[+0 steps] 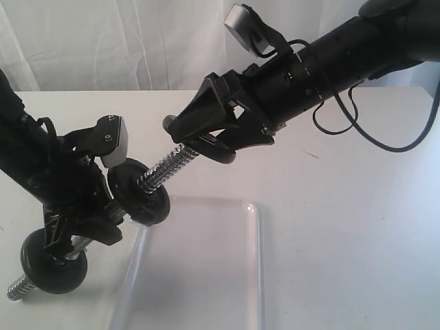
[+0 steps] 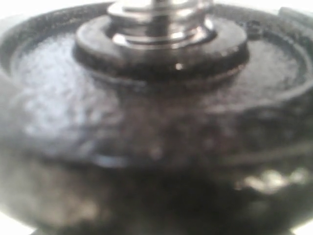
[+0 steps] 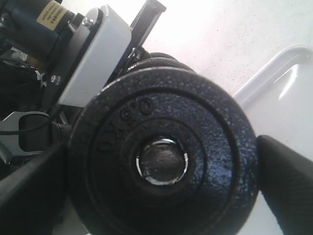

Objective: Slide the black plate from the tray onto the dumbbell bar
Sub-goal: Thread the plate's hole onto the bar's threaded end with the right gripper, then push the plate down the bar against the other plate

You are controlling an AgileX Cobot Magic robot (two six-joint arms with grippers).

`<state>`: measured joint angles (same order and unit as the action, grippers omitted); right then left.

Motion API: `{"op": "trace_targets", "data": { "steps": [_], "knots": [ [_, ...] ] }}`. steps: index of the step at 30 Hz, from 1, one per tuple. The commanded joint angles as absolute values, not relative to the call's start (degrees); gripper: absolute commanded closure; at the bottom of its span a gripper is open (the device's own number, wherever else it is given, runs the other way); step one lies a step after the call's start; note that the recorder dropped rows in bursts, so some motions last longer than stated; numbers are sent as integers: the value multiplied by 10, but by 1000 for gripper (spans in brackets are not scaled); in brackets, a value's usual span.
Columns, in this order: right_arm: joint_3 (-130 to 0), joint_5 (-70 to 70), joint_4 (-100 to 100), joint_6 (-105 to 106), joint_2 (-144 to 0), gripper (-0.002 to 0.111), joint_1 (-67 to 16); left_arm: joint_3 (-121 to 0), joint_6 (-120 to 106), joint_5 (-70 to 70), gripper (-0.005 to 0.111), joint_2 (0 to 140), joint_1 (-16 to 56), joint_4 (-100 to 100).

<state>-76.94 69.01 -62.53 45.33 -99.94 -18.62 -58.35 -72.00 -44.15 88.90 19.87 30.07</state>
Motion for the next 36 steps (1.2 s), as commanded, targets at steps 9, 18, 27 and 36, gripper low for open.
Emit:
{"op": "trace_targets", "data": {
  "steps": [9,18,27,36],
  "knots": [
    [-773,700,-725,510,-990,108,-189,-600,-735,-347,107,838,201,498],
    [-773,663,-730,515,-996,108,-189,-600,-797,-342,107,833,201,565],
    [-773,674,-728,539,-985,18,-189,-600,-795,-345,107,833,201,561],
    [-793,654,-707,538,-976,16,-189,-600,-793,-346,107,833,201,563]
  ]
}}
